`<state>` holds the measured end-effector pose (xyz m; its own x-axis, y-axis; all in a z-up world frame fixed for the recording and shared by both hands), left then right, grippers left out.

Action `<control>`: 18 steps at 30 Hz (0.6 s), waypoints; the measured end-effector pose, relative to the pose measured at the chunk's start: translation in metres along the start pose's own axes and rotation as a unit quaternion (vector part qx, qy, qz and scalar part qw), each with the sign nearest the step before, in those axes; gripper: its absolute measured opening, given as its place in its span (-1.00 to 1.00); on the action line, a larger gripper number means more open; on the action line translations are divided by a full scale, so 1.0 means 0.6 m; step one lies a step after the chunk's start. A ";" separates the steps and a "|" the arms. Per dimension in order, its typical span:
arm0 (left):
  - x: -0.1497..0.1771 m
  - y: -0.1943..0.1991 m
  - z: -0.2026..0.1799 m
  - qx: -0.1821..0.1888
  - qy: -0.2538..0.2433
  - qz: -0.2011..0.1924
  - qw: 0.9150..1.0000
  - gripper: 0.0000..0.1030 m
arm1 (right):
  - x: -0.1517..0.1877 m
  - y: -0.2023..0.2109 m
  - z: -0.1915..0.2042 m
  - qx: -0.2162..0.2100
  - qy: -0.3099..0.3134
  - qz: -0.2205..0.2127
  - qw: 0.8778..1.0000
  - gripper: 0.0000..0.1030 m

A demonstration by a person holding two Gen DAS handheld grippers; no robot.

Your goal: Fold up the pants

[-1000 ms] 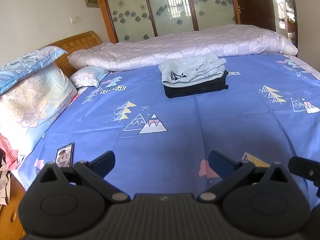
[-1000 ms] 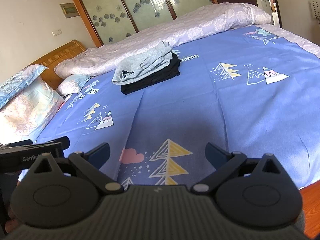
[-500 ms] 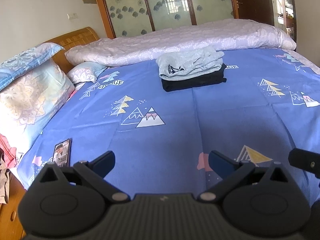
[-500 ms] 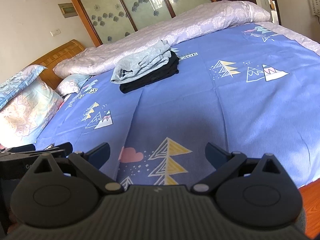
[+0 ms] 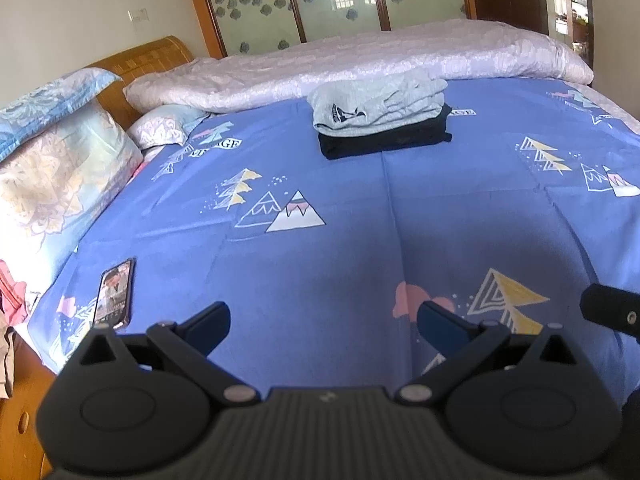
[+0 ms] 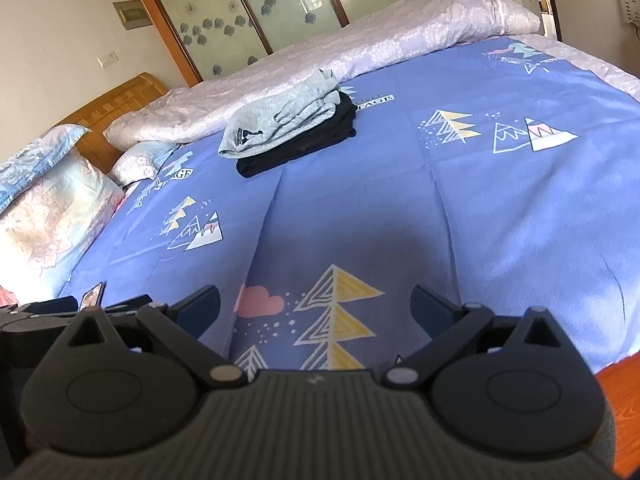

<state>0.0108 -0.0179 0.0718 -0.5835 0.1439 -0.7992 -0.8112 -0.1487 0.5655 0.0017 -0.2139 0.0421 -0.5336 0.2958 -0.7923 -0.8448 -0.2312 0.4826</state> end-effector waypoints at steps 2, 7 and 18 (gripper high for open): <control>0.003 -0.003 0.000 0.000 0.000 0.003 1.000 1.00 | 0.002 -0.001 -0.001 0.000 0.000 0.002 1.000 0.99; 0.009 -0.008 0.001 0.001 0.002 0.010 1.000 1.00 | 0.006 -0.003 -0.005 0.001 -0.001 0.006 1.000 0.99; 0.027 -0.024 -0.007 0.009 0.005 0.039 0.999 1.00 | 0.007 -0.006 -0.014 0.008 -0.005 0.007 1.000 0.99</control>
<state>0.0131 -0.0174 0.0497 -0.6443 0.1232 -0.7548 -0.7642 -0.1418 0.6292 0.0029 -0.2195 0.0337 -0.5461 0.3021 -0.7814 -0.8375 -0.2202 0.5001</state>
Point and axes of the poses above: each gripper's, at about its wrist camera, not at the fingertips, and y roughly against the way its jaws point, z to its left, x to its underside, the point moved 9 cm from there along -y, roughly the way its jaws point, and after that the axes turned 8 degrees about -z, right-handed, at the moved point
